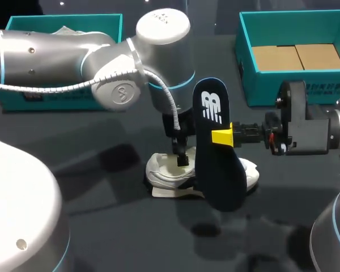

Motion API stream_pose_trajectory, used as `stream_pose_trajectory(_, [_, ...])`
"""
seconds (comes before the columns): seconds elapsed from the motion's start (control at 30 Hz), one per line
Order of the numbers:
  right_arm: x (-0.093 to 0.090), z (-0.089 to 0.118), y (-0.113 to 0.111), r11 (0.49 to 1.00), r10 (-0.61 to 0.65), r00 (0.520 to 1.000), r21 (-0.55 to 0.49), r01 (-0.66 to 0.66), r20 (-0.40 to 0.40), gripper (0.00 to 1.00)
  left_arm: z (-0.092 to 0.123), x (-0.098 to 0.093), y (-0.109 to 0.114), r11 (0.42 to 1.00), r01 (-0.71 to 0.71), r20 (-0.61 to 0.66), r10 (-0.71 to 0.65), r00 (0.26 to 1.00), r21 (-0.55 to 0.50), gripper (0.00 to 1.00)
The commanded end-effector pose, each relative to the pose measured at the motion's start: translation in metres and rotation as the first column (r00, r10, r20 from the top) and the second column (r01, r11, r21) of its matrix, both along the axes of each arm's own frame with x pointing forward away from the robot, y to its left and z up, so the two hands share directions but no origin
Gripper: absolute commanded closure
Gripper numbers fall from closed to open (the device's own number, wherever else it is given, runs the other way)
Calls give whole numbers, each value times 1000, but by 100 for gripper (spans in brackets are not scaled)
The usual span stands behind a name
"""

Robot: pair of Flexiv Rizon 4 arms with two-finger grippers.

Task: Take the shoe out of the shoebox, open the shoe tongue, remove and reinsert the insole, then place the shoe into the shoebox

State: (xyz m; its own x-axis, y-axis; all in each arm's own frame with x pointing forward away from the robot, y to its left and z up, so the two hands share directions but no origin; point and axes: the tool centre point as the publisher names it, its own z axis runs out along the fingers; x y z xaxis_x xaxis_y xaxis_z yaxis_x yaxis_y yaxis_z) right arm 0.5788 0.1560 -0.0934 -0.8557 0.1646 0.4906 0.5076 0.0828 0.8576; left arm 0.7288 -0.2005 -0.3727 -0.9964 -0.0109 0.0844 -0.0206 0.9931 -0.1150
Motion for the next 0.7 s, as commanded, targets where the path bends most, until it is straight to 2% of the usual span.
stream_pose_trajectory(0.03, [-3,-1,0,1000,-5,1000,0,5,1,100,-12,-1,-10,1000,5,-1,-5,1000,15,30])
stream_pose_trajectory(0.07, [-3,-1,0,1000,-5,1000,0,5,1,100,-14,-2,-11,1000,8,-1,-8,1000,19,36])
stream_pose_trajectory(0.1, [-3,-1,0,1000,-5,1000,0,5,1,100,-15,-2,-11,1000,10,-1,-10,1000,21,47])
stream_pose_trajectory(0.13, [-3,-1,0,1000,-5,1000,0,5,1,100,-16,-3,-11,1000,14,-3,-14,1000,24,51])
stream_pose_trajectory(0.33, [-3,-1,0,1000,-5,1000,0,5,1,100,-17,-6,-12,999,28,-6,-28,1000,32,67])
stream_pose_trajectory(0.37, [-3,-1,0,1000,-5,1000,0,5,1,100,-17,-7,-13,999,31,-6,-30,1000,35,74])
stream_pose_trajectory(0.43, [-3,-1,0,1000,-5,1000,0,5,1,100,-16,-8,-13,999,35,-6,-34,999,37,100])
stream_pose_trajectory(0.7, [-3,-1,0,1000,-5,1000,0,5,1,100,-3,-10,-8,993,121,-80,-119,990,12,100])
